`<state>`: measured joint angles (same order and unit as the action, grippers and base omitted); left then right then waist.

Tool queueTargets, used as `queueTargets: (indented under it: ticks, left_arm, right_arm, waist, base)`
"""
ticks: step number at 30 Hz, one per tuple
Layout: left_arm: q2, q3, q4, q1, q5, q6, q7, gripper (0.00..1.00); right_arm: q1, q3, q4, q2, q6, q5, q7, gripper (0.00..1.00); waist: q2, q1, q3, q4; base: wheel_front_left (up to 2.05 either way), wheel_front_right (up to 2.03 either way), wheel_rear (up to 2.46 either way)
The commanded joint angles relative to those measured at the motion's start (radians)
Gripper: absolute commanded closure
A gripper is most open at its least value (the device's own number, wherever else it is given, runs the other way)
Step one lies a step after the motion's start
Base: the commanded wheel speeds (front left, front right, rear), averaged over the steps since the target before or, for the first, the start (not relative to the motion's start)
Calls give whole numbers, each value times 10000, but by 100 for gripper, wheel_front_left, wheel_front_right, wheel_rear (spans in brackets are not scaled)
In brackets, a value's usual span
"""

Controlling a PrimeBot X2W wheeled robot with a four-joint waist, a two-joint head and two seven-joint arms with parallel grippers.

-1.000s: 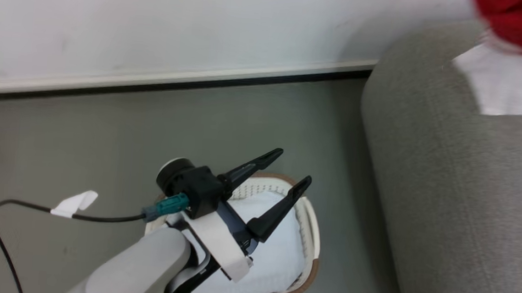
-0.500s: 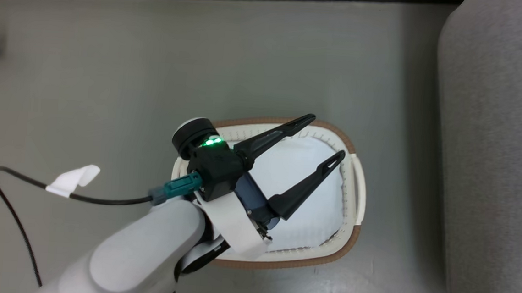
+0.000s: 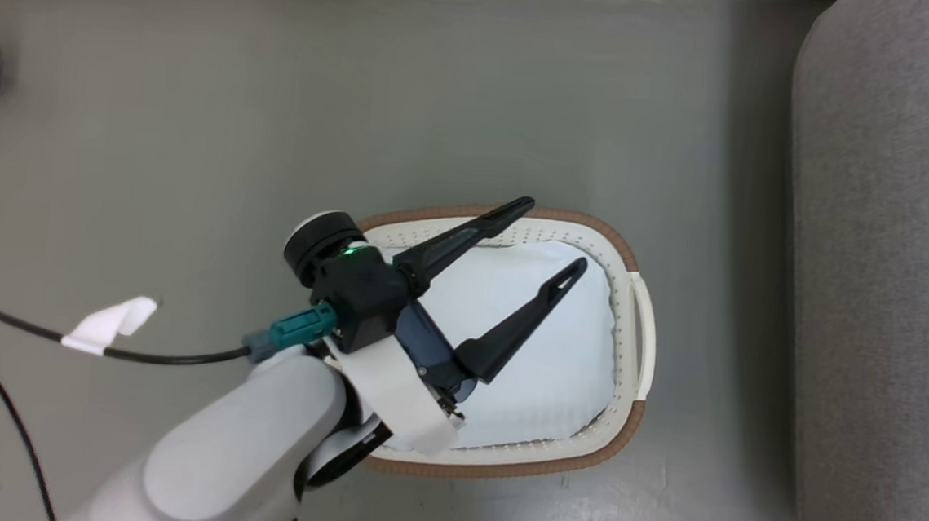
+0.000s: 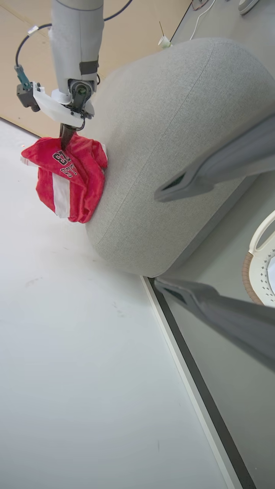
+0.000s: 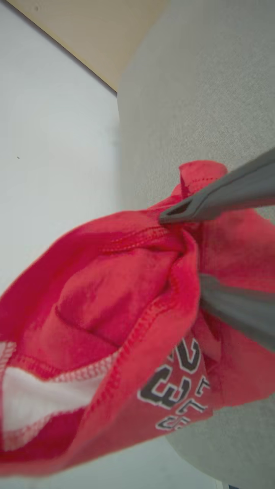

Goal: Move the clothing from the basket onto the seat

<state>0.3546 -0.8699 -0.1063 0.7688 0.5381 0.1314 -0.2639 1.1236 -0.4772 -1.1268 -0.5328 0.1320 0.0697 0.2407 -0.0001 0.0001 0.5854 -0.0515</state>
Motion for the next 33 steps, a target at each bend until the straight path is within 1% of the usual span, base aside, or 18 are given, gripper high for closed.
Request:
queueTargets:
  ticks: [1,6,9,13,15,19,25,26,29,31,32,33]
  left_arm:
    - [61,92,-42,-200,110,-21,-6,0]
    - [69,448,-97,-703,192,-66,-5,0]
    - [41,751,-180,-1196,171,-145,-5,0]
    - [48,1269,-285,-1890,167,-283,-6,0]
    - [-31,1585,-281,-2293,135,-380,-6,0]
    - [-182,2257,-348,-3088,49,-596,-6,0]
    - [-544,3366,-552,-4256,-81,-920,-6,0]
    - [-599,3495,-565,-4466,-49,-880,-6,0]
    - [-760,4077,-624,-4998,-149,-1004,-6,0]
    - [-863,4570,-643,-5380,-253,-1181,-6,0]
    - [-949,4836,-665,-5595,-298,-1254,-6,0]
    - [-949,4836,-665,-5595,-298,-1254,-6,0]
  right_arm:
    - [-305,-250,156,225,-25,275,98,0]
    - [-1062,-923,775,1116,-25,824,218,0]
    - [-1730,-1068,1245,1484,-25,1036,255,0]
    - [-2570,-1076,2078,2027,-25,953,242,0]
    - [-3100,-932,2573,2337,-25,837,245,0]
    - [-4098,-532,3565,2693,-25,610,246,0]
    - [-5629,567,5077,3177,-25,240,234,0]
    - [-5872,774,5321,3236,-25,179,234,0]
    - [-6632,1211,6089,3559,-25,-50,234,0]
    - [-7205,1371,6647,3916,-25,-281,233,0]
    - [-7530,1608,6808,4070,-25,-330,231,0]
    - [-7530,1608,6808,4070,-25,-330,231,0]
  waist:
    - [1,-1,-279,-162]
    - [1,-1,-1041,-428]
    - [1,-1,-1667,-560]
    - [1,-1,-2400,-715]
    - [1,-1,-2799,-759]
    - [1,-1,-3543,-710]
    - [1,-1,-4620,-439]
    - [1,-1,-4747,-392]
    - [1,-1,-5158,-215]
    - [1,-1,-5421,-109]
    - [1,-1,-5510,-74]
    - [1,-1,-5510,-74]
  base:
    - [0,0,0]
    - [0,0,0]
    - [0,0,0]
    - [0,0,0]
    - [0,0,0]
    - [0,0,0]
    - [0,0,0]
    - [0,0,0]
    - [0,0,0]
    - [0,0,0]
    - [0,0,0]
    - [0,0,0]
